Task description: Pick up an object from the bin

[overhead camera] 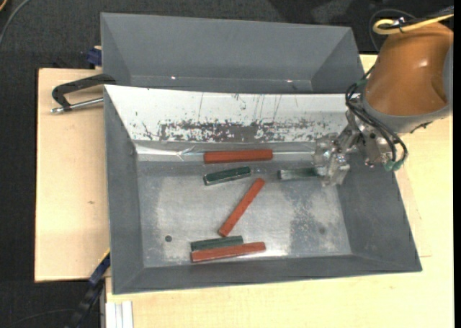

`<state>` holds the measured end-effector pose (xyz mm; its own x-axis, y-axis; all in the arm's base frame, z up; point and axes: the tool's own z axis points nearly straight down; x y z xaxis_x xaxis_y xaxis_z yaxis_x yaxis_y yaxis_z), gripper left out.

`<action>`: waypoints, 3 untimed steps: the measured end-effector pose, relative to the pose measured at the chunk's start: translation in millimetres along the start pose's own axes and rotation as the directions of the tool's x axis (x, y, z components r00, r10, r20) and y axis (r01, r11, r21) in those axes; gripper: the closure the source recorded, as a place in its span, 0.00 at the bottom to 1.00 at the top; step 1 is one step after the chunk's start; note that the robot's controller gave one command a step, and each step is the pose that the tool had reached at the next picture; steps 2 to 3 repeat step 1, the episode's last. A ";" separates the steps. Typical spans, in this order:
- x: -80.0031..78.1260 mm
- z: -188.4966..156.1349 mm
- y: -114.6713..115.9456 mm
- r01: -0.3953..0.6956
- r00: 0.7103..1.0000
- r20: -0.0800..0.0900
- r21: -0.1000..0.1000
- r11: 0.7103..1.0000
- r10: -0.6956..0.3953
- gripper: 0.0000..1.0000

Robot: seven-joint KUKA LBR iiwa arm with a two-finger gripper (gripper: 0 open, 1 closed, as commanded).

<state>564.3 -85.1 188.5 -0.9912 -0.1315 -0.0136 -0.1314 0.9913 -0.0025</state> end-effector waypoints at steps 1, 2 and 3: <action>34.1 -79.4 -23.8 0.311 0.951 -0.004 0.000 0.951 -0.311 1.00; 34.1 -79.4 -23.8 0.311 0.951 -0.004 0.000 0.951 -0.311 1.00; 34.1 -79.4 -23.8 0.311 0.951 -0.004 0.000 0.951 -0.311 1.00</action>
Offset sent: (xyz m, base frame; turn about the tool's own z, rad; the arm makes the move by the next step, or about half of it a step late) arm -0.0337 -0.0273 0.0762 -0.3190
